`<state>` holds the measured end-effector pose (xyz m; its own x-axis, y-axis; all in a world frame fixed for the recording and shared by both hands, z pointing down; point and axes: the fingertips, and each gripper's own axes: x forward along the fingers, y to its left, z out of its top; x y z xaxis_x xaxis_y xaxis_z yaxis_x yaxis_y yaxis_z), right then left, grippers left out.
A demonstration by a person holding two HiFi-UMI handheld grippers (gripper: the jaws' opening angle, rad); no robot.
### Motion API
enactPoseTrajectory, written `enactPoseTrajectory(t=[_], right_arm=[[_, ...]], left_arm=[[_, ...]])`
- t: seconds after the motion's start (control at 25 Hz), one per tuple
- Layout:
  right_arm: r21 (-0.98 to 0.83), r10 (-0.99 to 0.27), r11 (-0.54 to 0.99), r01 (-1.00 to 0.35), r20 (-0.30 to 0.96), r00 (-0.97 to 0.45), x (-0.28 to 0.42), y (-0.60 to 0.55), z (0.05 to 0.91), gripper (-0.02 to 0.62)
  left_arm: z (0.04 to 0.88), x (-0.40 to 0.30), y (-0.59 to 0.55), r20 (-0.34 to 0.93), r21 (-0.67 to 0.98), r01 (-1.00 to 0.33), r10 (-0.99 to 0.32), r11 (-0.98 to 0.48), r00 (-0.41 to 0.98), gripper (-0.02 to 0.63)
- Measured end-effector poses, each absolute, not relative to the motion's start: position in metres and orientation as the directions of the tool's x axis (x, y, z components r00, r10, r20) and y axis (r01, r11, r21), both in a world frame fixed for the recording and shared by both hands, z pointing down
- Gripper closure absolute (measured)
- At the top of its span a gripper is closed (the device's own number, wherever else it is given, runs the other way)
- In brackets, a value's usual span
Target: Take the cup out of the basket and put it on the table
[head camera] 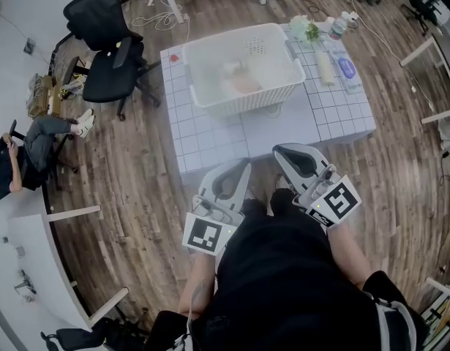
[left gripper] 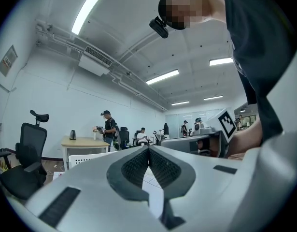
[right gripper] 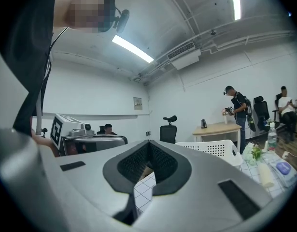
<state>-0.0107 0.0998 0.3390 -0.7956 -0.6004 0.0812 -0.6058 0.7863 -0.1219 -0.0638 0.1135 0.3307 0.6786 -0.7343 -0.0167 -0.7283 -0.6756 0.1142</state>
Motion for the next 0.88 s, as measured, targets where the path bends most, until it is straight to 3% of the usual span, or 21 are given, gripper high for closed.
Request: enactPoseTrajectory(t=[0.88], right_arm=[[-0.125,-0.592,0.791,-0.599,0.092,-0.801,-0.002,0.052,0.345,0.580]], left_arm=[[0.337,-0.061,0.073,0.010,0.120,-0.746,-0.751,-0.655,0.661,0.597]])
